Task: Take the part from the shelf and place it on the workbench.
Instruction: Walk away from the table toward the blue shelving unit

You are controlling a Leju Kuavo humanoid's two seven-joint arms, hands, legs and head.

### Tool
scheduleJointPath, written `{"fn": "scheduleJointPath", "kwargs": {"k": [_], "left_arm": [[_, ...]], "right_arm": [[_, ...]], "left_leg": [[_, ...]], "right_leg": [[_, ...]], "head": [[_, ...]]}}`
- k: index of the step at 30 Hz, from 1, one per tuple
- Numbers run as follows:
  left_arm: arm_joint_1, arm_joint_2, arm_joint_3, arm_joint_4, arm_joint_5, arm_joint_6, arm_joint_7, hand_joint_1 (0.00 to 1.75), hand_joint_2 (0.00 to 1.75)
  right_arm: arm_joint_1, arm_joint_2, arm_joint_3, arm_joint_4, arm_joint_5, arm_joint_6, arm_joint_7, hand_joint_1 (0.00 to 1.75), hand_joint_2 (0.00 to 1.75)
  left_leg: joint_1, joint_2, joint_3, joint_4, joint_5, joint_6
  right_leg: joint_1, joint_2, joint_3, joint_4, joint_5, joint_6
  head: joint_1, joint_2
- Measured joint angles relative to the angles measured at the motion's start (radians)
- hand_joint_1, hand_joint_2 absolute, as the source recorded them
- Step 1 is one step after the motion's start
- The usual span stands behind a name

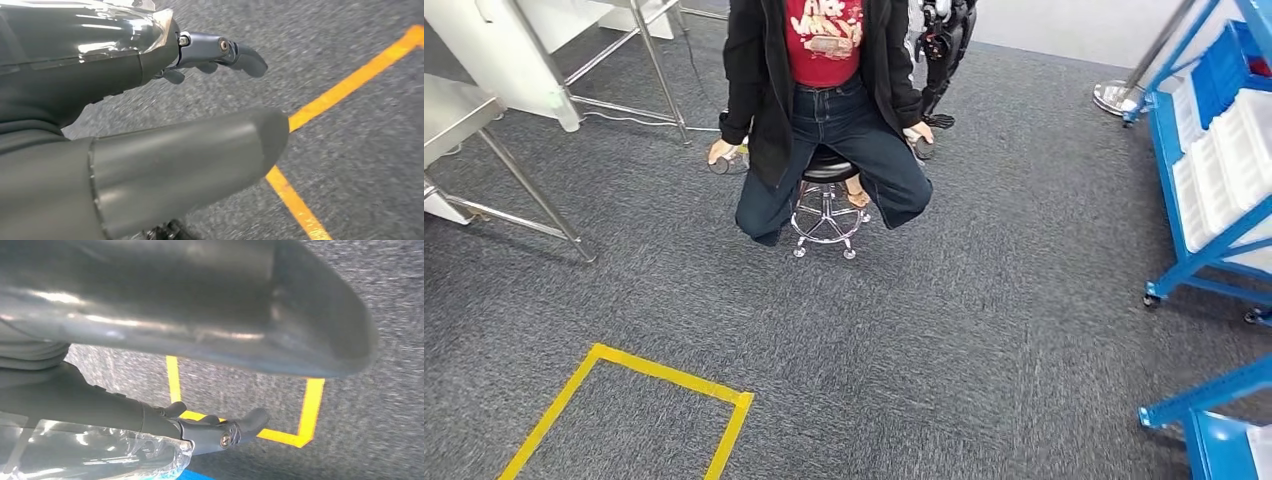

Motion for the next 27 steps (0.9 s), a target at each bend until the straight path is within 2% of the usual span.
{"fn": "scheduleJointPath", "kwargs": {"k": [1, 2, 3, 4, 5, 6, 7, 8, 9, 10, 12, 13, 15, 16, 17, 18, 19, 20, 21, 22, 23, 24, 25, 26, 27], "left_arm": [[0.001, 0.001, 0.0, 0.0, 0.0, 0.001, -0.001, 0.0, 0.0], [0.002, 0.002, 0.0, 0.0, 0.0, 0.002, -0.001, 0.0, 0.0], [0.002, 0.003, 0.0, 0.0, 0.0, 0.002, -0.001, 0.0, 0.0], [0.002, 0.003, 0.0, 0.0, 0.0, 0.003, -0.002, 0.0, 0.0], [0.002, 0.003, 0.0, 0.0, 0.0, 0.003, -0.003, 0.0, 0.0], [0.002, 0.003, 0.0, 0.0, 0.0, 0.003, -0.004, 0.0, 0.0], [0.002, 0.003, 0.0, 0.0, 0.0, 0.003, -0.006, 0.0, 0.0], [0.002, 0.004, 0.0, 0.0, 0.0, 0.002, -0.008, 0.0, 0.0], [0.002, 0.005, 0.0, 0.0, 0.0, 0.002, -0.01, 0.0, 0.0], [0.001, 0.007, 0.0, -0.001, 0.0, 0.001, -0.012, 0.0, 0.0], [-0.001, 0.009, 0.0, -0.001, 0.0, -0.002, -0.016, 0.0, 0.0], [-0.002, 0.009, 0.0, -0.001, 0.0, -0.003, -0.017, 0.0, 0.0], [-0.001, 0.009, 0.0, -0.001, -0.001, -0.006, -0.02, 0.0, 0.0], [0.001, 0.009, 0.0, 0.0, -0.001, -0.006, -0.021, 0.0, 0.0], [0.003, 0.009, 0.0, 0.0, -0.002, -0.006, -0.023, 0.0, 0.0], [0.005, 0.009, 0.0, 0.0, -0.002, -0.006, -0.024, 0.0, 0.0], [0.006, 0.009, 0.0, 0.0, -0.002, -0.006, -0.025, 0.0, 0.0], [0.007, 0.009, 0.0, 0.0, -0.002, -0.007, -0.026, 0.0, 0.0], [0.007, 0.009, 0.0, 0.0, -0.002, -0.007, -0.026, 0.0, 0.0], [0.007, 0.009, 0.0, 0.0, -0.003, -0.007, -0.027, 0.0, 0.0], [0.006, 0.009, 0.0, 0.0, -0.003, -0.007, -0.029, 0.0, 0.0], [0.006, 0.009, 0.0, 0.0, -0.003, -0.006, -0.03, 0.0, 0.0], [0.006, 0.009, 0.0, 0.0, -0.003, -0.006, -0.031, 0.0, 0.0], [0.005, 0.009, 0.0, 0.0, -0.002, -0.006, -0.031, 0.0, 0.0], [0.004, 0.009, 0.0, 0.0, -0.002, -0.006, -0.032, 0.0, 0.0]], "right_arm": [[-0.001, 0.001, 0.0, 0.0, 0.002, -0.002, -0.001, 0.0, 0.0], [-0.003, 0.002, 0.0, 0.0, 0.002, -0.003, -0.001, 0.0, 0.0], [-0.003, 0.002, 0.0, 0.0, 0.003, -0.004, -0.001, 0.0, 0.0], [-0.002, 0.002, 0.0, 0.0, 0.004, -0.005, -0.001, 0.0, 0.0], [0.0, 0.003, 0.0, 0.0, 0.004, -0.005, -0.001, 0.0, 0.0], [0.001, 0.003, 0.0, 0.0, 0.005, -0.005, -0.002, 0.0, 0.0], [0.001, 0.003, 0.0, 0.0, 0.005, -0.005, -0.003, 0.0, 0.0], [-0.001, 0.004, 0.0, 0.0, 0.006, -0.005, -0.004, 0.0, 0.0], [-0.003, 0.005, 0.0, 0.0, 0.006, -0.006, -0.005, 0.0, 0.0], [-0.005, 0.007, 0.0, 0.0, 0.006, -0.007, -0.006, 0.0, 0.0], [-0.004, 0.008, -0.001, 0.0, 0.003, -0.01, -0.008, 0.0, 0.0], [-0.002, 0.008, -0.001, 0.001, 0.001, -0.012, -0.008, 0.0, 0.0], [-0.001, 0.008, -0.002, 0.001, -0.002, -0.015, -0.008, 0.0, 0.0], [-0.002, 0.008, -0.003, 0.001, -0.003, -0.017, -0.007, 0.0, 0.0], [-0.002, 0.007, -0.004, 0.001, -0.004, -0.018, -0.007, 0.0, 0.0], [-0.002, 0.007, -0.005, 0.001, -0.005, -0.018, -0.007, 0.0, 0.0], [-0.002, 0.007, -0.006, 0.001, -0.006, -0.019, -0.006, 0.0, 0.0], [0.0, 0.007, -0.008, 0.001, -0.006, -0.019, -0.006, 0.0, 0.0], [0.001, 0.007, -0.009, 0.001, -0.007, -0.019, -0.005, 0.0, 0.0], [0.001, 0.007, -0.01, 0.001, -0.007, -0.019, -0.005, 0.0, 0.0], [0.0, 0.008, -0.011, 0.001, -0.008, -0.019, -0.006, 0.0, 0.0], [-0.001, 0.008, -0.012, 0.001, -0.008, -0.019, -0.007, 0.0, 0.0], [-0.002, 0.008, -0.014, 0.001, -0.009, -0.02, -0.009, 0.0, 0.0], [-0.003, 0.008, -0.015, 0.001, -0.009, -0.02, -0.012, 0.0, 0.0], [-0.001, 0.008, -0.017, 0.001, -0.008, -0.02, -0.013, 0.0, 0.0]], "left_leg": [[-0.002, 0.014, 0.0, -0.002, 0.001, 0.003], [-0.003, 0.029, -0.002, -0.002, 0.002, 0.005], [-0.004, 0.044, -0.003, -0.002, 0.001, 0.005], [-0.004, 0.058, -0.004, -0.002, 0.001, 0.004], [-0.004, 0.071, -0.004, -0.002, 0.0, 0.003], [-0.003, 0.083, -0.003, -0.001, -0.001, 0.001], [-0.004, 0.094, 0.0, 0.0, -0.003, -0.004], [-0.006, 0.105, 0.004, 0.002, -0.007, -0.011], [-0.009, 0.115, 0.008, 0.004, -0.011, -0.018], [-0.011, 0.125, 0.012, 0.005, -0.015, -0.025], [-0.008, 0.143, 0.019, 0.004, -0.019, -0.038], [-0.004, 0.136, 0.02, 0.008, -0.025, -0.044], [0.003, 0.085, -0.001, 0.062, -0.067, -0.053], [0.004, 0.053, -0.026, 0.12, -0.102, -0.054], [0.004, 0.033, -0.06, 0.191, -0.139, -0.052], [0.004, 0.024, -0.092, 0.255, -0.164, -0.05], [0.004, 0.02, -0.115, 0.295, -0.171, -0.048], [0.004, 0.017, -0.121, 0.297, -0.156, -0.045], [0.004, 0.013, -0.108, 0.26, -0.122, -0.041], [0.005, -0.002, -0.082, 0.196, -0.079, -0.037], [0.005, -0.026, -0.053, 0.129, -0.045, -0.034], [0.006, -0.046, -0.031, 0.076, -0.024, -0.032], [0.005, -0.06, -0.019, 0.045, -0.015, -0.031], [0.002, -0.062, -0.015, 0.034, -0.017, -0.029], [-0.001, -0.051, -0.014, 0.029, -0.016, -0.026]], "right_leg": [[-0.001, -0.03, -0.03, 0.063, -0.032, -0.004], [-0.002, -0.043, -0.064, 0.133, -0.064, -0.006], [-0.004, -0.048, -0.091, 0.192, -0.087, -0.003], [-0.006, -0.051, -0.101, 0.219, -0.094, 0.004], [-0.01, -0.054, -0.089, 0.206, -0.087, 0.014], [-0.014, -0.063, -0.056, 0.151, -0.066, 0.025], [-0.018, -0.086, -0.009, 0.072, -0.042, 0.035], [-0.018, -0.114, 0.03, 0.003, -0.019, 0.04], [-0.017, -0.133, 0.058, -0.046, -0.002, 0.037], [-0.015, -0.145, 0.069, -0.069, 0.007, 0.03], [-0.01, -0.125, 0.066, -0.07, 0.012, 0.01], [-0.012, -0.114, 0.065, -0.071, 0.013, 0.003], [-0.016, -0.092, 0.068, -0.073, 0.019, -0.013], [-0.015, -0.081, 0.067, -0.073, 0.021, -0.019], [-0.012, -0.069, 0.065, -0.073, 0.023, -0.025], [-0.008, -0.055, 0.064, -0.072, 0.024, -0.029], [-0.004, -0.041, 0.064, -0.072, 0.024, -0.03], [-0.002, -0.027, 0.064, -0.072, 0.024, -0.031], [0.0, -0.013, 0.066, -0.071, 0.024, -0.031], [0.0, 0.001, 0.068, -0.07, 0.024, -0.031], [0.002, 0.015, 0.068, -0.069, 0.024, -0.03], [0.004, 0.028, 0.066, -0.067, 0.024, -0.028], [0.006, 0.038, 0.062, -0.066, 0.025, -0.024], [0.006, 0.049, 0.055, -0.066, 0.027, -0.019], [0.004, 0.059, 0.048, -0.068, 0.03, -0.011]], "head": [[0.002, 0.0], [0.004, 0.0], [0.004, 0.0], [0.004, 0.0], [0.004, 0.0], [0.004, 0.0], [0.004, 0.0], [0.005, 0.0], [0.004, 0.0], [0.003, 0.0], [-0.001, 0.0], [-0.003, 0.0], [-0.005, 0.0], [-0.006, 0.0], [-0.007, 0.0], [-0.007, 0.0], [-0.007, 0.0], [-0.007, 0.0], [-0.007, 0.0], [-0.007, 0.0], [-0.007, 0.0], [-0.006, 0.0], [-0.006, 0.0], [-0.006, 0.0], [-0.006, 0.0]]}}
